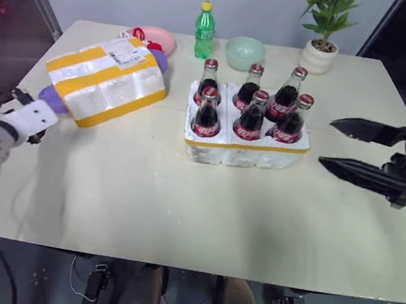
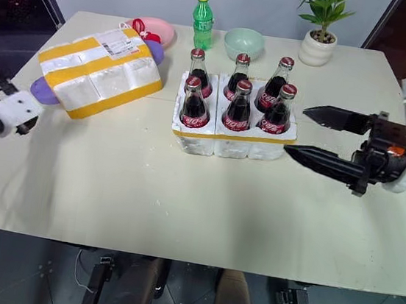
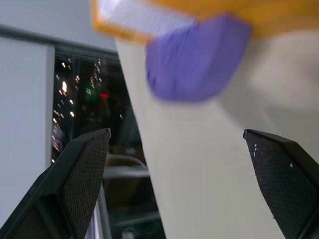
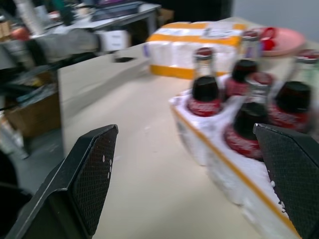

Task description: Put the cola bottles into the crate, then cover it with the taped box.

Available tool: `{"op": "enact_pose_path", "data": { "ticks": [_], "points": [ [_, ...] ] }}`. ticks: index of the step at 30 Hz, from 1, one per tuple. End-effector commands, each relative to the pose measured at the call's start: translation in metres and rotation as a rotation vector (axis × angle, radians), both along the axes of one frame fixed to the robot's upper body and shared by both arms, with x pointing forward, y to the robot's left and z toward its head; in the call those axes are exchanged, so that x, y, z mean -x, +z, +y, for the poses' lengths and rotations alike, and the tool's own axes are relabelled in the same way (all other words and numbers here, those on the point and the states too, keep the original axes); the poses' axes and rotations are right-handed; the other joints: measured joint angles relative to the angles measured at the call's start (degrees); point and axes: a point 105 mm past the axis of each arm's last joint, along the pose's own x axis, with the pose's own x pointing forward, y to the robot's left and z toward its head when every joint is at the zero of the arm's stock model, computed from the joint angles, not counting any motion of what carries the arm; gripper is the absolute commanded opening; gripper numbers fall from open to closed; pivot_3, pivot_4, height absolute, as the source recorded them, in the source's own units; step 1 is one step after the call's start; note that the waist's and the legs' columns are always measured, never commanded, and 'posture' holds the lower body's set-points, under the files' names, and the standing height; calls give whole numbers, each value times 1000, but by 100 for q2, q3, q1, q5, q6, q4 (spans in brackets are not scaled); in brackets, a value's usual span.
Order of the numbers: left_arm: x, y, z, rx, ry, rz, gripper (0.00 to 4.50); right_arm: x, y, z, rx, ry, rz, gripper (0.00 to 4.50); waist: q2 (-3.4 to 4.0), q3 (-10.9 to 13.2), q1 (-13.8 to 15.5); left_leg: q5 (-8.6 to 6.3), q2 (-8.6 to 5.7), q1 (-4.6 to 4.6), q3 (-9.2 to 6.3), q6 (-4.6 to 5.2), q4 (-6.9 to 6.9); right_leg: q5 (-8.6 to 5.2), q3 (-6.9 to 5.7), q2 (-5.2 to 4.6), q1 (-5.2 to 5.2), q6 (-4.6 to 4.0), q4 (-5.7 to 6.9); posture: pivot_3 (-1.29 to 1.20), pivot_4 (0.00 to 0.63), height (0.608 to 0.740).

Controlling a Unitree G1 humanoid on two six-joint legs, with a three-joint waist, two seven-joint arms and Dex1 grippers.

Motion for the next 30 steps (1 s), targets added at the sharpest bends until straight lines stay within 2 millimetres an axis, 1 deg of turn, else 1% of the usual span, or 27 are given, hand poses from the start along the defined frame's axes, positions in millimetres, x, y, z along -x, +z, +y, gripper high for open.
{"op": "enact_pose_path", "data": {
  "ticks": [1,4,12,16,17,18,19,23,25,26,27,30],
  "points": [
    [-7,-2,5,-59,2,7,4500,8,14,3,-15,-2,-63,4460,-5,-2,-33,0,0,0,0,0,0,0,0,0,-1,1,-1,0,150,739],
    [-15,-5,3,-97,-8,21,4500,11,16,1,-29,-21,-66,4460,-8,-3,-64,0,0,0,-1,0,-1,0,0,0,-1,1,0,0,150,739],
    [-29,-3,-3,-132,10,40,4500,12,14,-5,-60,-94,-68,4460,-23,-11,-107,0,0,0,-2,0,6,2,-1,0,4,5,1,0,150,739],
    [-32,-6,-5,-147,17,69,4500,11,14,-8,-83,-127,-75,4460,-23,-11,-110,0,0,0,-2,0,6,2,-1,0,3,6,2,0,150,739],
    [-31,-7,-4,-145,22,76,4084,10,14,-9,-88,-140,-77,4500,-23,-11,-110,0,0,0,-2,0,6,2,-1,0,3,6,2,0,150,739],
    [-31,-8,-3,-143,28,81,3967,10,14,-11,-88,-155,-77,4500,-23,-11,-110,0,0,0,-2,0,6,2,-1,0,3,6,3,0,150,739],
    [-30,-8,-2,-140,33,82,3704,10,14,-12,-89,-166,-77,4500,-23,-11,-110,0,0,0,-2,0,6,2,-1,0,3,6,3,0,150,739],
    [-30,-6,-1,-135,39,75,1650,13,15,-16,-96,-190,-78,4500,-25,-12,-110,0,0,1,-2,0,6,3,-1,0,4,6,4,0,150,739],
    [-30,-4,-1,-141,38,70,704,14,15,-17,-97,-196,-79,4500,-24,-12,-110,0,0,4,-2,0,7,3,-1,0,6,6,4,0,150,739],
    [-32,0,-1,-145,39,56,342,15,14,-18,-93,-201,-78,4500,-24,-12,-109,0,0,5,-2,0,8,2,-1,0,7,6,4,0,150,739],
    [-33,4,-2,-149,38,41,211,16,14,-18,-89,-205,-76,4500,-25,-12,-109,0,0,5,-2,0,7,3,-1,0,8,6,4,0,150,739],
    [-39,20,-6,-127,23,-18,211,16,10,-21,-78,-217,-65,4500,-25,-12,-105,0,0,5,-3,0,8,3,-1,0,8,6,4,0,150,739]
  ]
}}
